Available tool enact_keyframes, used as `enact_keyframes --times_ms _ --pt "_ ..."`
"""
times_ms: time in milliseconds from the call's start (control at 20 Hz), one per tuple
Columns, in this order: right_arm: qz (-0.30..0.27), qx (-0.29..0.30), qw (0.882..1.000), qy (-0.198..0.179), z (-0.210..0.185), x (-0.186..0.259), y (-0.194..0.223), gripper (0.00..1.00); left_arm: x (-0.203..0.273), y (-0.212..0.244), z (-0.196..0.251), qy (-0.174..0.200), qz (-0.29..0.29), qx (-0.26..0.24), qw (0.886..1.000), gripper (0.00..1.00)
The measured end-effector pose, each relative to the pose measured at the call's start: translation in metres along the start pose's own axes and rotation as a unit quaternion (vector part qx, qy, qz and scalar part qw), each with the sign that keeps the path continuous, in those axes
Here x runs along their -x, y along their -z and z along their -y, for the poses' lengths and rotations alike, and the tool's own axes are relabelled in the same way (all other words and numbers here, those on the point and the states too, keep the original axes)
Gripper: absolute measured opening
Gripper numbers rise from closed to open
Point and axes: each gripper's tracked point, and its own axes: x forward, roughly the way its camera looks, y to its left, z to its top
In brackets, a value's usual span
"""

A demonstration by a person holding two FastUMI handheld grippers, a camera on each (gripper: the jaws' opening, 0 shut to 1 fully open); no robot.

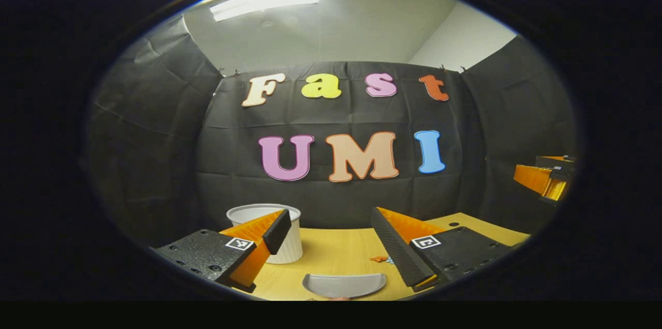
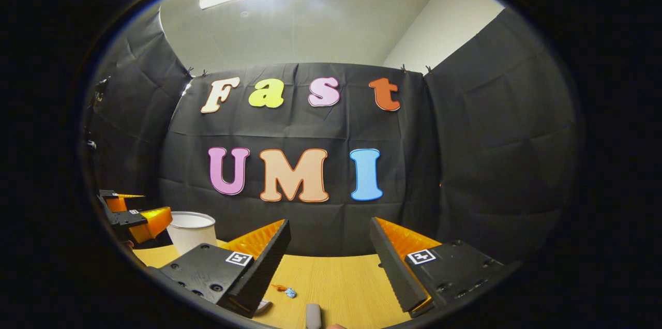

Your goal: Pick up the small broom and dustpan from the desktop, sweep the trash into the dustpan with the broom, and then empty the trash into the garbage bin.

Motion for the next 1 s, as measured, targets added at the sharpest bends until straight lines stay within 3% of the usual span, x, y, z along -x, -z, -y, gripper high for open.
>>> enact_keyframes --times_ms 1000 --pt "-0.025 -0.002 0.999 -0.02 -0.008 -0.004 0.013 0.92 0.003 0.012 0.005 -0.001 -0.014 -0.002 1.0 0.97"
